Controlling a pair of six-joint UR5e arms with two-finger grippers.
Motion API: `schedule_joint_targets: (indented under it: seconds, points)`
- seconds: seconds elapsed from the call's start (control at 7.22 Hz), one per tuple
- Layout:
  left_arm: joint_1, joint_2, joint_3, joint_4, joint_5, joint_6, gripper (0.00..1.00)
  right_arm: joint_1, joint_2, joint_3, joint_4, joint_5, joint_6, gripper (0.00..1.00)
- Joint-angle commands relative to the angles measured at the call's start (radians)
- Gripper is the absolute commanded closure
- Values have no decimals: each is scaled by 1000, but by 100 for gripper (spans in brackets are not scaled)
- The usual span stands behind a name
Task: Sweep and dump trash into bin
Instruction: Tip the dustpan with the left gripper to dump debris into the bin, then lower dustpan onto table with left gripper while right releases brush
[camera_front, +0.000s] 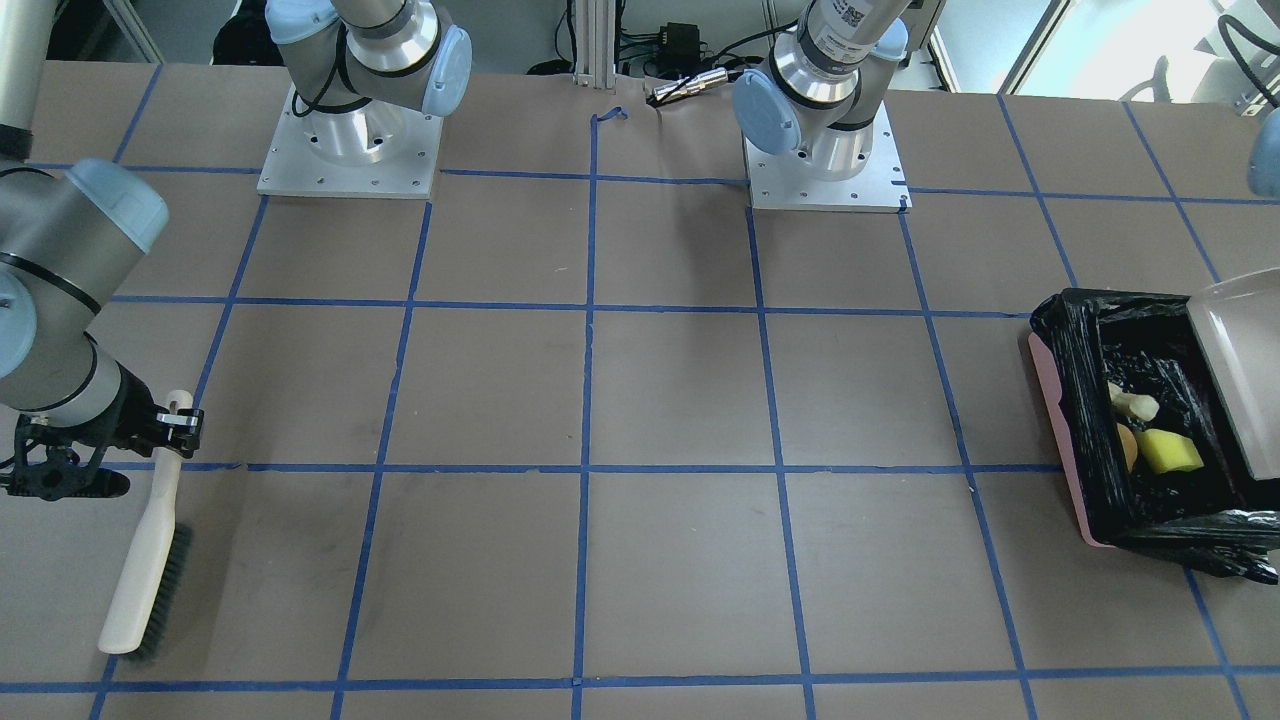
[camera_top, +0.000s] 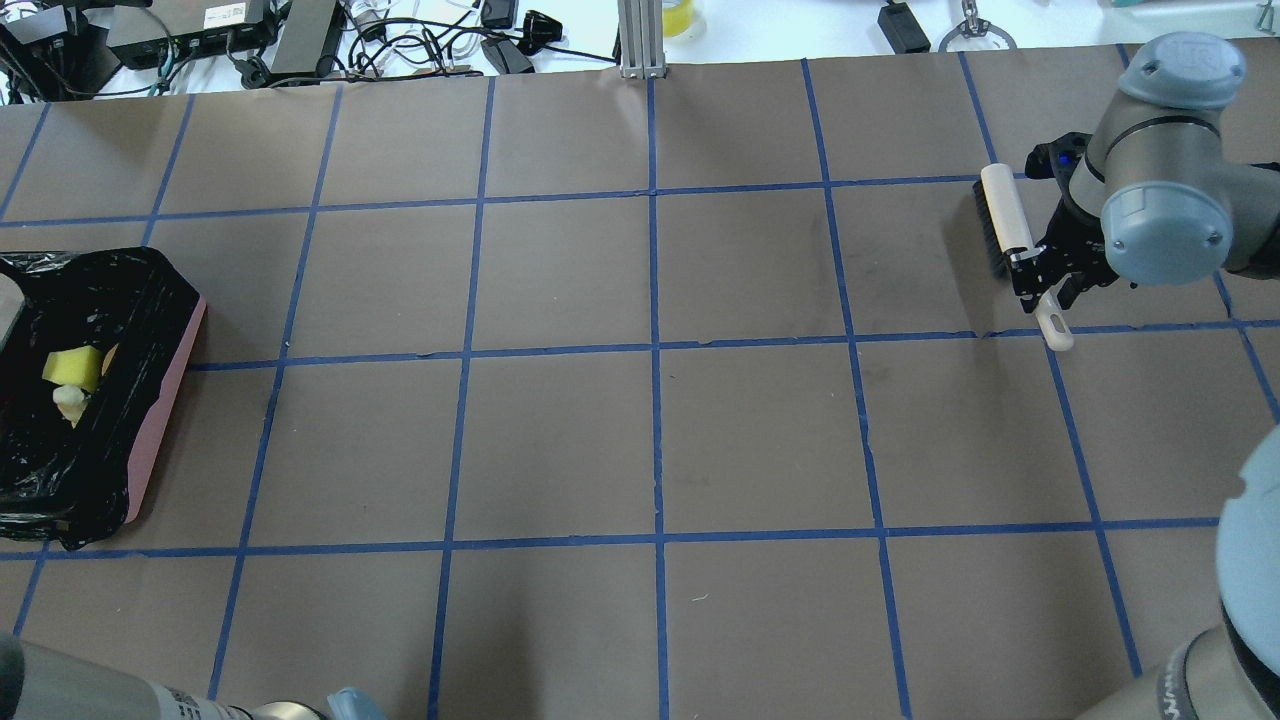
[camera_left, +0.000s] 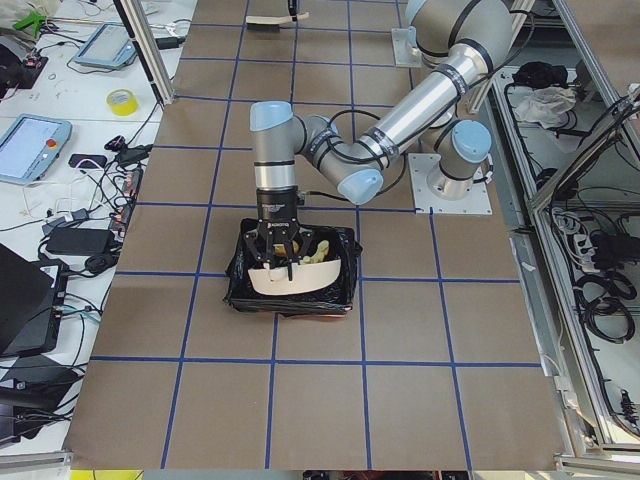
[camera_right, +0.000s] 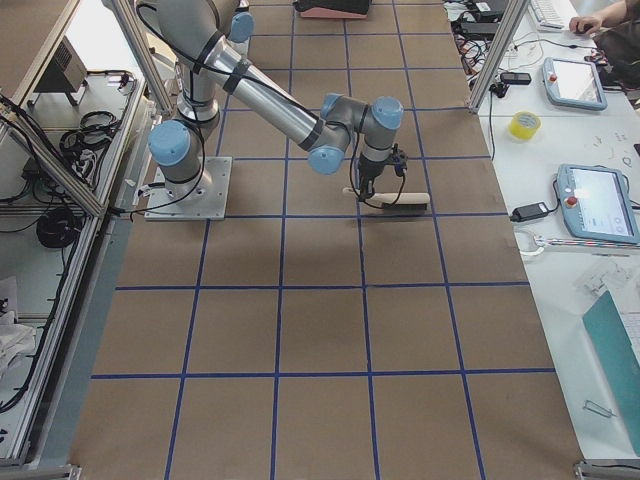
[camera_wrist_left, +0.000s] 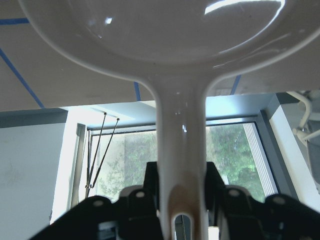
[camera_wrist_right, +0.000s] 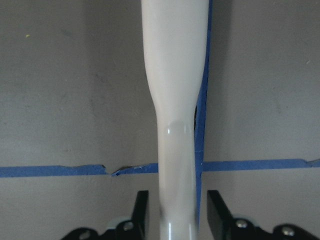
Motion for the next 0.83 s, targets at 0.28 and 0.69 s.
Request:
schedule_joint_targets:
  seconds: [0.28,0.69]
  points:
    - [-209,51,-1,192,-108,-139,100,-1,-88,-32,86,-52,6,0]
    - [-298,59,-13,61,-370,-391,100,37,-263,-190,458,77,142,0]
